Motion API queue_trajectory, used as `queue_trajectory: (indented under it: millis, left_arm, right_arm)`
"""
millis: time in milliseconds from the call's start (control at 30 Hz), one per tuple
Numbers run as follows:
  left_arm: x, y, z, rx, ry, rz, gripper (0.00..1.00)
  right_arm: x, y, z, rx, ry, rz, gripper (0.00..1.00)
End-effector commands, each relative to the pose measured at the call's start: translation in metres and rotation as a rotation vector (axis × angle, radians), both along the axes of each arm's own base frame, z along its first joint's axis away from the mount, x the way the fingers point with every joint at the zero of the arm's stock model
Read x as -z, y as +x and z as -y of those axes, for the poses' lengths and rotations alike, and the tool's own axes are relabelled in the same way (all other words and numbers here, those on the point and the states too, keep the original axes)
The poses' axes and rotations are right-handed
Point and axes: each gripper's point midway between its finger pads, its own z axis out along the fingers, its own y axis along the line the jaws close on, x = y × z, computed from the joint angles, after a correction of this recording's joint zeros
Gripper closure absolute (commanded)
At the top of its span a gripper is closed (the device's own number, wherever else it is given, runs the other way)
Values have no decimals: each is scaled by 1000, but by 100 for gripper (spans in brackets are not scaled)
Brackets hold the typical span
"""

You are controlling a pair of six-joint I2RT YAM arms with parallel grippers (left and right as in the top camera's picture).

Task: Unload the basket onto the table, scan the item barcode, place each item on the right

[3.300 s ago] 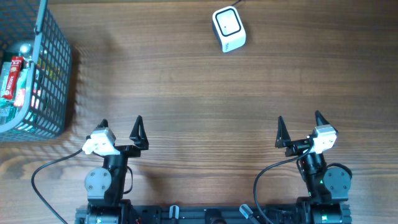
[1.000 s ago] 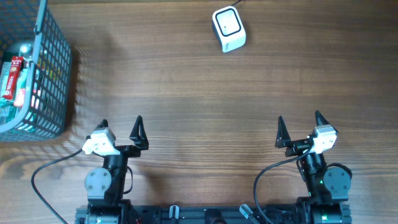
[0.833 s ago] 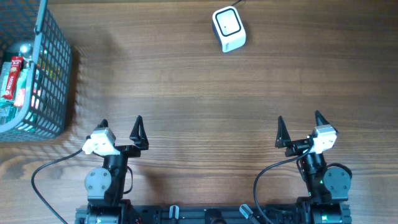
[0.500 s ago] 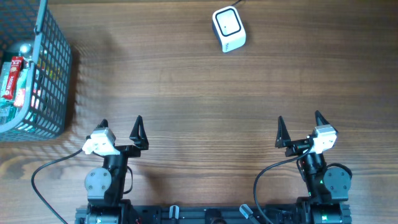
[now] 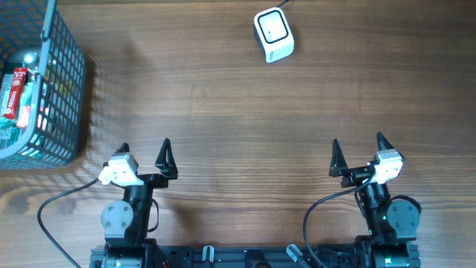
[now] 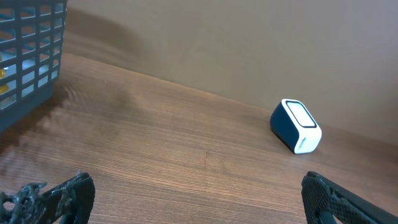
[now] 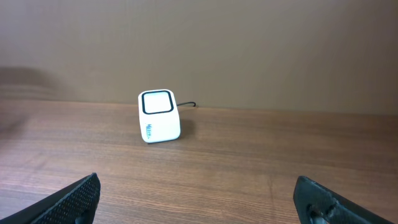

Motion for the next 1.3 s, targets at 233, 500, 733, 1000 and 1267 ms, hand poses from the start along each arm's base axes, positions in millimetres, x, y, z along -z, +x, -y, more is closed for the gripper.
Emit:
queue_trajectory:
  millis: [233, 500, 733, 1000, 1267]
  left_arm:
    - [3, 0, 2, 11, 12, -11, 0]
    - [3, 0, 2, 11, 12, -11, 0]
    - [3, 0, 2, 11, 12, -11, 0]
    - [3, 0, 2, 11, 12, -11, 0]
    - [2, 0, -1, -9, 7, -7, 0]
  right_arm:
    - [-2, -1, -3, -19, 12, 6, 0]
    - [-2, -1, -4, -19, 12, 6, 0]
    - [-2, -1, -3, -19, 12, 6, 0]
    - [-2, -1, -4, -19, 12, 6, 0]
    - [-2, -1, -4, -19, 12, 6, 0]
